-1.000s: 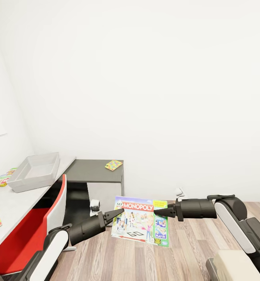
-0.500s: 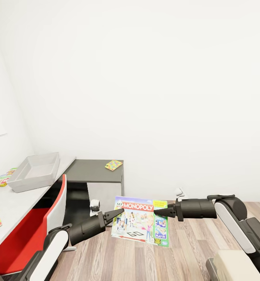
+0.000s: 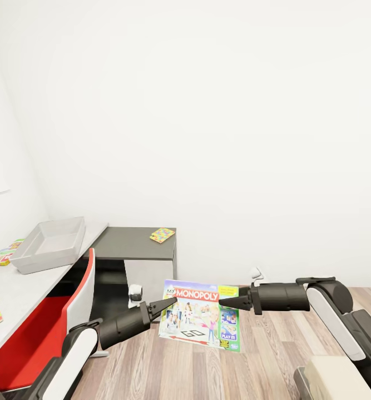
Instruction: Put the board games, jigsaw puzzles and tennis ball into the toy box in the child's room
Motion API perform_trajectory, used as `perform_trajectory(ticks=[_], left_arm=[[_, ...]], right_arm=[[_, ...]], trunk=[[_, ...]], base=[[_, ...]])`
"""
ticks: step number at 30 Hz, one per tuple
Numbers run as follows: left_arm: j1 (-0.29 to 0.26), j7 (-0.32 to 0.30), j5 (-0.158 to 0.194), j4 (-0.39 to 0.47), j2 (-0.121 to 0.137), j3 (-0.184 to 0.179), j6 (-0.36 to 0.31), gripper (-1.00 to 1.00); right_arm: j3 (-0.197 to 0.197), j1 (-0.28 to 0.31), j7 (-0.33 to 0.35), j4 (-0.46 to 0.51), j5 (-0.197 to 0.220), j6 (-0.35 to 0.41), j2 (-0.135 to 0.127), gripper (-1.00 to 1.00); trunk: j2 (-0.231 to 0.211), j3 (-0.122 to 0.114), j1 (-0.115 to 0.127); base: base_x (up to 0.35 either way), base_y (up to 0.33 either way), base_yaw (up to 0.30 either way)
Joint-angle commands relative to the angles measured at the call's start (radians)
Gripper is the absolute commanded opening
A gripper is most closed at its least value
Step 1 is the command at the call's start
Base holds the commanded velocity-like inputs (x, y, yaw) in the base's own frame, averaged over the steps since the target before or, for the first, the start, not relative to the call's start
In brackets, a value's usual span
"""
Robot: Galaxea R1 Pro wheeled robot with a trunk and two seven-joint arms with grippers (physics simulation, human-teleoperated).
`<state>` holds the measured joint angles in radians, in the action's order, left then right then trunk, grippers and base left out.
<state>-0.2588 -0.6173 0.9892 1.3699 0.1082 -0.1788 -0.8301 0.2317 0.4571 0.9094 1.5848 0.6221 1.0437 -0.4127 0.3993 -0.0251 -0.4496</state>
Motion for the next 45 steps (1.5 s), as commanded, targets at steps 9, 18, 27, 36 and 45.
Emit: perform_trajectory(ticks=[9,18,27,36,45], left_arm=[[0.0,0.002,0.005,0.001,0.002,0.004,-0.004,-1.0],[0.001,0.002,0.005,0.005,0.002,0.009,-0.004,-1.0],[0.0,0.006,0.003,0.011,0.006,0.02,-0.005,-1.0],[-0.006,0.009,0.007,0.061,0.015,0.168,-0.032,-1.0],[-0.079,0.013,0.008,0.137,0.01,0.363,-0.148,-1.0]], right_arm=[[-0.008,0.001,0.001,0.0,-0.004,0.003,0.001,1.0],[-0.019,0.001,0.0,0.0,-0.004,0.003,0.0,1.0],[-0.083,0.001,-0.003,0.0,-0.006,0.003,-0.004,1.0],[-0.3,0.0,-0.01,0.0,-0.021,0.003,-0.009,1.0],[-0.416,-0.001,-0.011,0.0,-0.053,0.003,-0.013,1.0]], trunk=[[0.001,0.0,0.0],[0.001,0.0,0.0],[0.001,0.0,0.0],[0.001,0.0,0.0],[0.001,0.0,0.0]], base=[[0.0,0.0,0.0],[0.0,0.0,0.0],[0.0,0.0,0.0],[0.0,0.0,0.0],[0.0,0.0,0.0]])
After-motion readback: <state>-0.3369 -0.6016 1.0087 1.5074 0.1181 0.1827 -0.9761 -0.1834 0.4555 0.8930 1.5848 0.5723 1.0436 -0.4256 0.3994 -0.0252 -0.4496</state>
